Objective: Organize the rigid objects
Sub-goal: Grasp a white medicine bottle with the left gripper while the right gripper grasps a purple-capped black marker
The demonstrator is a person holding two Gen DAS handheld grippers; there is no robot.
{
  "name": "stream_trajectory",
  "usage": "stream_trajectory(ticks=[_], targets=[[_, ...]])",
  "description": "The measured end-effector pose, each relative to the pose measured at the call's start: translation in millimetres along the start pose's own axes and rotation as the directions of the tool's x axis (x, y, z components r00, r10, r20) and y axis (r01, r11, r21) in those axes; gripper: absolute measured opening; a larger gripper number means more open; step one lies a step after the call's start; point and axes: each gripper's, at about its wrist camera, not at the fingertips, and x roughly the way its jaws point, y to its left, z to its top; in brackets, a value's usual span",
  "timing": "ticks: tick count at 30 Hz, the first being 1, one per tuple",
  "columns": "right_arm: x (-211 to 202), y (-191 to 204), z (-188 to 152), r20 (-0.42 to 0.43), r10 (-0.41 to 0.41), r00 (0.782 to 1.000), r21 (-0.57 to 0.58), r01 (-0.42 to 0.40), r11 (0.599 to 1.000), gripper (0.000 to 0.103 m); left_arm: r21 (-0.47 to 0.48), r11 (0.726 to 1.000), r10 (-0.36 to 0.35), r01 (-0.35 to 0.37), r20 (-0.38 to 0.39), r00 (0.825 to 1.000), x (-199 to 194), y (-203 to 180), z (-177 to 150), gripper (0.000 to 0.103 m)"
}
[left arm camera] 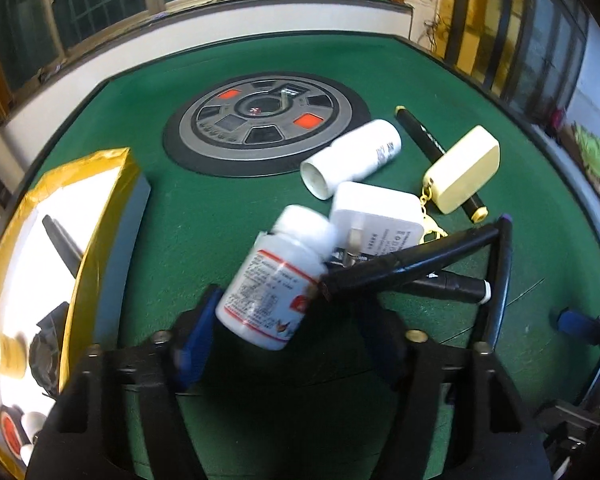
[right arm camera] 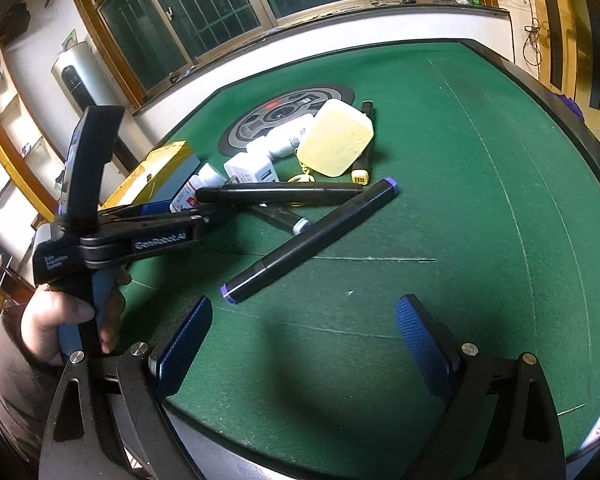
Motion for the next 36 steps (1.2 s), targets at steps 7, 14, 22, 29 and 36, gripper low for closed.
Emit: stream_trajectory(ticks=[7,14,22,29,36], targets=[[0.6,-8.3,6.0,0.006,-0.013,1.000,0.041,0.013,0.999,0.091,0.015,0.999,-0.043,0.043,0.010,0.999,-14.9,-4.4,-19.6,0.034],[9.6,-15.7,14.4,-0.012,-0.025,1.000,0.080,0.026,0.996,0.091,-0.015,0.996,-0.084,0.083,-0.006,0.996,-44.0,2.8,-58.6,0.034],[23.5,-5.7,34.1,-0.001,-0.094,0.996,0.056,0.094,0.994,0.073,-0.023,0.997,-0.071,0.071,0.002,0.997,-51.4,5.5,-72.4,0.034],[46.4,6.7,46.9,-0.034,-0.157,0.987,0.030,0.158,0.987,0.046,-0.018,0.998,-0.065,0.065,0.003,0.998,-48.6,6.4,-71.7,0.034],[53.5,12.3,48.4,-0.041,-0.206,0.978,-0.066,0.203,0.977,0.031,-0.027,0.997,-0.069,0.069,0.004,0.998,-49.0,7.7,-72.6,0.034]])
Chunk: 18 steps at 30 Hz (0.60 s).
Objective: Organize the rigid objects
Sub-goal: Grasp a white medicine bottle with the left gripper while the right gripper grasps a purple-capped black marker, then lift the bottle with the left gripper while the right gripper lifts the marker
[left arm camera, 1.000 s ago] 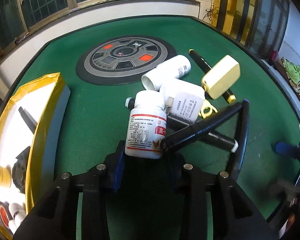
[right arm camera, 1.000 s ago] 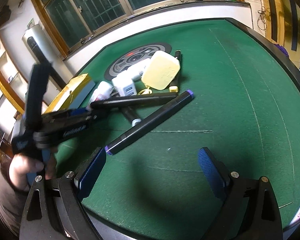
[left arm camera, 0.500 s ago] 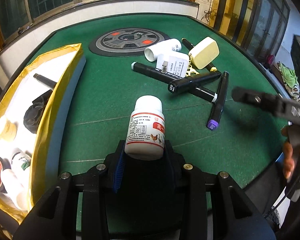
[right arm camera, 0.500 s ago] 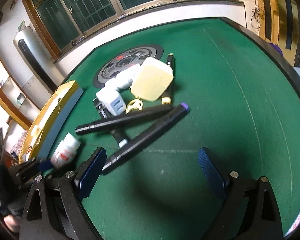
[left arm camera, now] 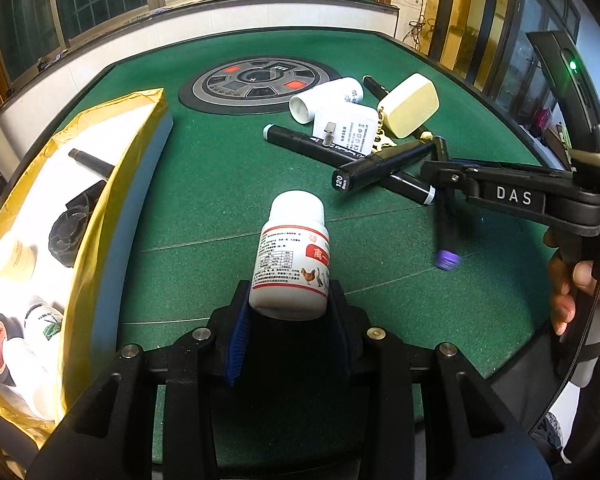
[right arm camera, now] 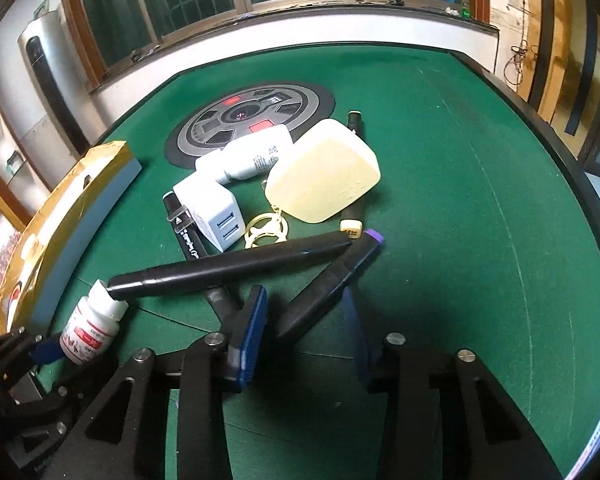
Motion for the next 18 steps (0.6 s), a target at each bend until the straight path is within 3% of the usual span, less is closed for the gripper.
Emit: stream_trajectory(ticks=[8,13,18], targets=[[-13.1,-16.3,-10.6,-0.011,-0.042,0.999,-0.053,0.041,0.998,0.016,-0.028,1.000,-0.011,0.010,-0.011,1.000,-0.1,2.9,1.5,0.034],[-18.8,-20.2,-16.5,-0.004,-0.092,0.996,-0.073,0.092,0.993,0.015,-0.034,0.999,-0.007,0.006,-0.018,1.000,1.2,2.8,4.0,0.034],[-19.1,-20.2,-18.3,0.003,-0.101,0.995,-0.074,0.101,0.992,0.015,-0.039,0.999,0.007,-0.007,-0.017,1.000,1.4,3.0,8.4,0.047]])
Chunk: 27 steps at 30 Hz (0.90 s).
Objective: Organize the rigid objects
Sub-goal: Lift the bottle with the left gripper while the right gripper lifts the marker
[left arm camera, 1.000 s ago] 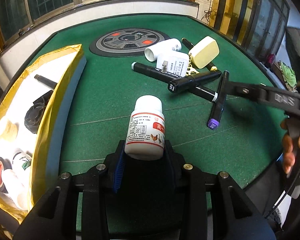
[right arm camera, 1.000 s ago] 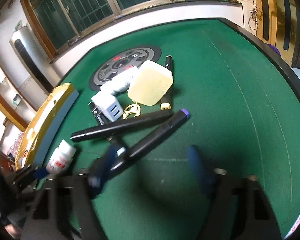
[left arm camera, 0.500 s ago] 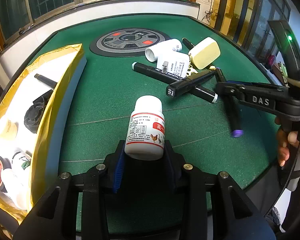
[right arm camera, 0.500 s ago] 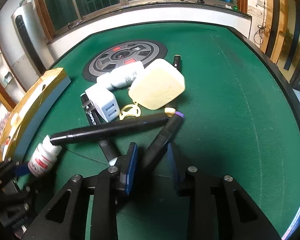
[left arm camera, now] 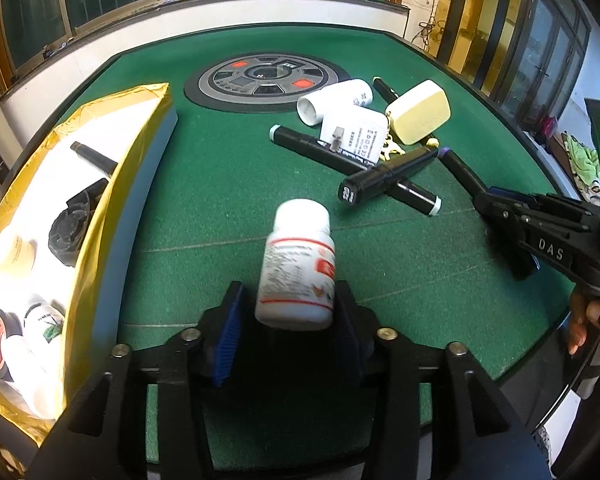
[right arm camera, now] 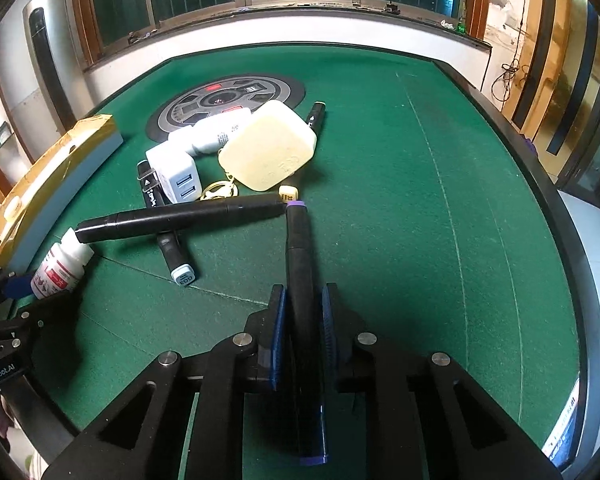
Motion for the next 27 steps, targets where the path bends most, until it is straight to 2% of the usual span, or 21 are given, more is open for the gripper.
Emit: stream_trajectory(ticks=[10,11,12,15,22,27], targets=[[0.7,0.8,0.1,0.002,0.000,1.000,-0.003,0.000,1.000,0.015,0.000,1.000,-0.001,0.001,0.008,1.000,11.4,-0.6,13.7,0.046],[0.6,0.9,-0.1,0.003,0.000,1.000,-0.006,0.000,1.000,0.015,-0.003,1.000,-0.006,0.006,0.010,1.000,12.2,-0.7,13.3,0.037],[0.3,0.6,-0.3,0.004,0.001,1.000,-0.005,-0.001,1.000,0.015,-0.007,1.000,-0.019,0.019,0.009,1.000,12.9,-1.1,13.0,0.034],[-0.5,-0.8,-1.3,0.006,0.010,1.000,0.004,-0.010,1.000,0.014,0.000,1.000,-0.011,0.011,0.014,1.000,11.8,-2.3,12.2,0.034],[-5.0,-6.9,-3.9,0.014,0.071,0.997,0.044,-0.072,0.996,0.013,-0.045,0.998,-0.050,0.052,0.028,0.998,3.2,4.8,10.8,0.034],[-16.8,0.1,-1.8,0.046,0.089,0.995,0.034,-0.090,0.995,0.013,-0.068,0.996,-0.056,0.059,0.049,0.997,-4.1,9.1,13.2,0.034]])
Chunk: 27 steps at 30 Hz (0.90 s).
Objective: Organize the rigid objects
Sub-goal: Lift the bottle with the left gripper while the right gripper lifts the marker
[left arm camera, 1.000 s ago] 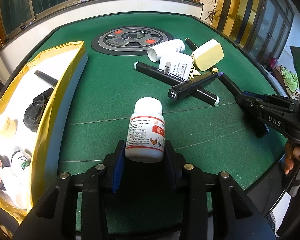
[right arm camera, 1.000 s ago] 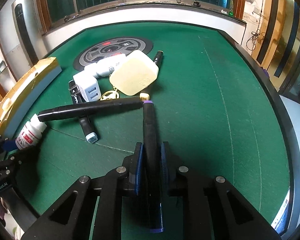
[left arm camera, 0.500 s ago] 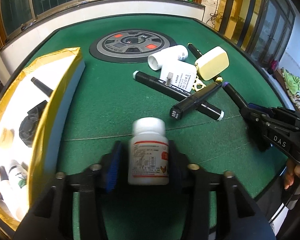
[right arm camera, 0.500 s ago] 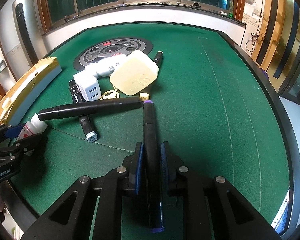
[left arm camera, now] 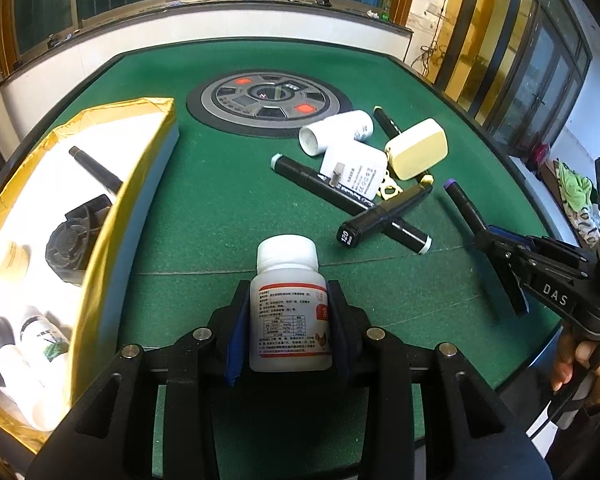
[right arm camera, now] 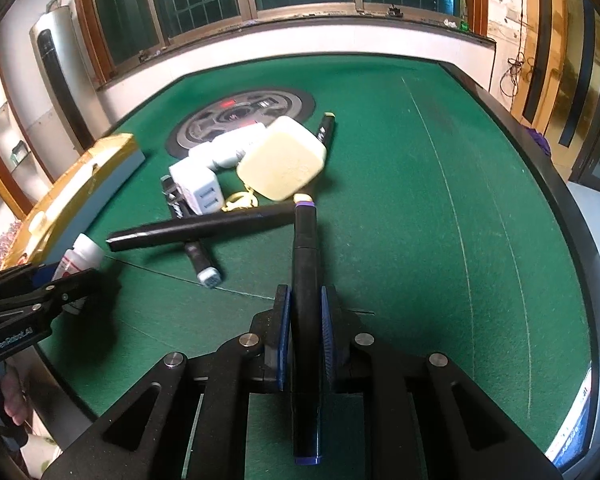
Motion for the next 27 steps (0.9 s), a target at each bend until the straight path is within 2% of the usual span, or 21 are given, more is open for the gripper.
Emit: stream_trajectory(ticks=[27], targets=[[-19.2,31.9,9.2,0.059,0.049,0.997,-0.076,-0.044,0.996,0.013,-0.018,0.999,0.035,-0.035,0.034,0.999,-16.5,9.4,3.0,0.034]])
